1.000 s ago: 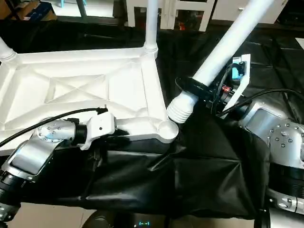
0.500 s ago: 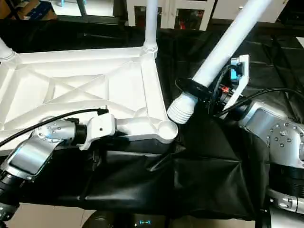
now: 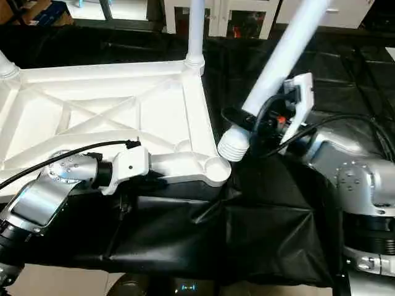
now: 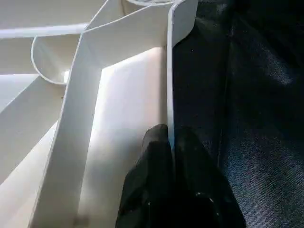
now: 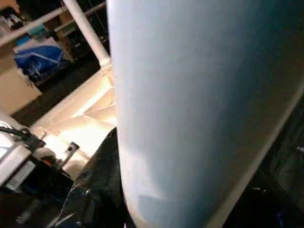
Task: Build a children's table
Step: Insert table leg to table base
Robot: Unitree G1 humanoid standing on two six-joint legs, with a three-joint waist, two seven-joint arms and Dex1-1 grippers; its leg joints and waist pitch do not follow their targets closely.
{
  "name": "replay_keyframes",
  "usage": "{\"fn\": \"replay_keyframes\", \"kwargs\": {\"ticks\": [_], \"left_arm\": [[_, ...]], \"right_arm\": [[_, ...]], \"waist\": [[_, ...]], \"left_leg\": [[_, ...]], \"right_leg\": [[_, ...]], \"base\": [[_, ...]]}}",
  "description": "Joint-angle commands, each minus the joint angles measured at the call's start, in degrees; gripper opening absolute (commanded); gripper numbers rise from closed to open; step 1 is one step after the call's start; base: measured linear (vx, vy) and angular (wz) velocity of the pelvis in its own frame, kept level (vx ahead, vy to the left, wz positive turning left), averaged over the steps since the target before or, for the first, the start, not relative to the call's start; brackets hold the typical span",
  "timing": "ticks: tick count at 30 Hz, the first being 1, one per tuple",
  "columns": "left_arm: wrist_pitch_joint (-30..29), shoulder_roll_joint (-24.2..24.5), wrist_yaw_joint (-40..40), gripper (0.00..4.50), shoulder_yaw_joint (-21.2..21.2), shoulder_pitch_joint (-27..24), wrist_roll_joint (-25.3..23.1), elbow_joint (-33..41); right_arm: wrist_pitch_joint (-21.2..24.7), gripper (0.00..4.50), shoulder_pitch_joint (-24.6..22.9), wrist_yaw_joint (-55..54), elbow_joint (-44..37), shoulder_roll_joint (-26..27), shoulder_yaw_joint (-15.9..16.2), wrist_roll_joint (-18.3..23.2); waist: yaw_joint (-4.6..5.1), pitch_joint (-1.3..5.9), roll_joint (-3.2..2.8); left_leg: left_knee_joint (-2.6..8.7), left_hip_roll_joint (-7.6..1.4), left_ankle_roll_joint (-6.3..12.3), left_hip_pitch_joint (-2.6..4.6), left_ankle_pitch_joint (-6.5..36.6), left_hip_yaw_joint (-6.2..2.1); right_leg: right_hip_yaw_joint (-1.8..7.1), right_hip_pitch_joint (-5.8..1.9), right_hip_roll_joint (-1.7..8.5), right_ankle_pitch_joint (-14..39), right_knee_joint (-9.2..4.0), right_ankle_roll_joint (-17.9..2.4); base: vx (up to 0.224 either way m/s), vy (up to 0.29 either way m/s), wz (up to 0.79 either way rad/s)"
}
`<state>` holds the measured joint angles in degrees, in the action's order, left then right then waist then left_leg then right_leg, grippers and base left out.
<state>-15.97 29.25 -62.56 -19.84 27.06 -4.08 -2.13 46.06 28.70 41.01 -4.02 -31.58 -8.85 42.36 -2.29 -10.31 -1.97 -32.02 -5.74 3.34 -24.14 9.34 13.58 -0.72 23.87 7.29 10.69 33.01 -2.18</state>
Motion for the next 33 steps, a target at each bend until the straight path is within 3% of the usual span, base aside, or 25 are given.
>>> {"fn": "replay_keyframes", "kwargs": {"ticks": [1,5,6,8,10,16,26,33], "left_arm": [[-1.3,0.0,0.3,0.00,-3.3,-2.1,-1.4,-2.5],[-1.2,0.0,0.4,0.00,-3.3,-1.9,-1.5,-2.8],[-1.1,-0.1,0.4,0.00,-3.3,-1.8,-1.6,-2.9],[-1.0,-0.1,0.4,0.00,-3.3,-1.7,-1.6,-3.1],[-0.8,-0.1,0.3,0.00,-3.4,-1.4,-1.8,-3.5],[-0.8,-0.1,0.3,0.00,-3.6,-1.6,-1.8,-3.3],[-0.6,-0.1,0.3,0.00,-3.7,-1.2,-2.0,-3.8],[-0.4,-0.1,0.4,0.00,-3.8,-1.2,-2.1,-4.0]], "right_arm": [[-2.2,1.86,-1.8,2.0,-3.9,-0.3,3.2,-1.9],[-3.9,1.86,-3.4,3.7,-4.5,-0.8,5.9,-4.1],[-4.4,1.86,-3.5,4.1,-4.5,-1.0,6.6,-4.7],[-5.1,1.86,-3.7,4.7,-4.7,-1.5,7.8,-5.7],[-8.1,1.86,-3.9,5.4,-4.5,-2.3,9.9,-9.0],[-9.9,1.86,-3.4,5.4,-3.3,-1.7,9.9,-10.5],[-14.6,1.86,-2.8,8.5,-0.6,-1.3,15.1,-15.4],[-18.1,1.86,-1.7,8.5,2.0,0.4,16.7,-18.2]], "waist": [[0.31,3.43,0.98],[0.24,3.32,0.92],[0.19,3.23,0.67],[0.26,3.24,0.83],[0.29,3.18,0.80],[0.32,3.23,0.80],[0.37,3.11,0.82],[0.46,3.18,0.78]], "left_leg": [[4.99,-6.88,0.36,3.58,11.3,-3.59],[5.18,-6.97,-0.09,3.58,13.2,-3.74],[5.29,-7.00,-0.46,3.52,13.9,-3.85],[5.37,-7.02,-1.03,3.67,14.7,-3.83],[5.39,-7.05,-1.47,3.68,15.3,-3.80],[5.32,-7.07,-0.93,3.64,14.7,-3.84],[5.41,-7.16,-0.76,3.67,15.7,-3.88],[5.41,-7.18,-0.62,3.61,15.5,-3.87]], "right_leg": [[1.59,-0.66,2.27,6.3,-2.82,-8.8],[1.69,-0.60,2.37,8.8,-3.14,-8.4],[1.72,-0.57,2.41,9.7,-3.17,-8.4],[1.74,-0.51,2.34,10.3,-3.27,-8.2],[1.79,-0.44,2.37,10.4,-3.32,-8.0],[1.82,-0.54,2.38,9.0,-3.23,-8.2],[1.85,-0.48,2.40,9.8,-3.31,-8.3],[1.87,-0.46,2.44,9.6,-3.24,-8.5]], "base": [[0.000,0.000,0.00],[0.000,0.000,0.00],[0.000,0.000,0.00],[0.000,0.000,0.00],[0.000,0.000,0.00],[0.000,0.000,0.00],[0.000,0.000,0.00],[0.000,0.000,0.00]]}}
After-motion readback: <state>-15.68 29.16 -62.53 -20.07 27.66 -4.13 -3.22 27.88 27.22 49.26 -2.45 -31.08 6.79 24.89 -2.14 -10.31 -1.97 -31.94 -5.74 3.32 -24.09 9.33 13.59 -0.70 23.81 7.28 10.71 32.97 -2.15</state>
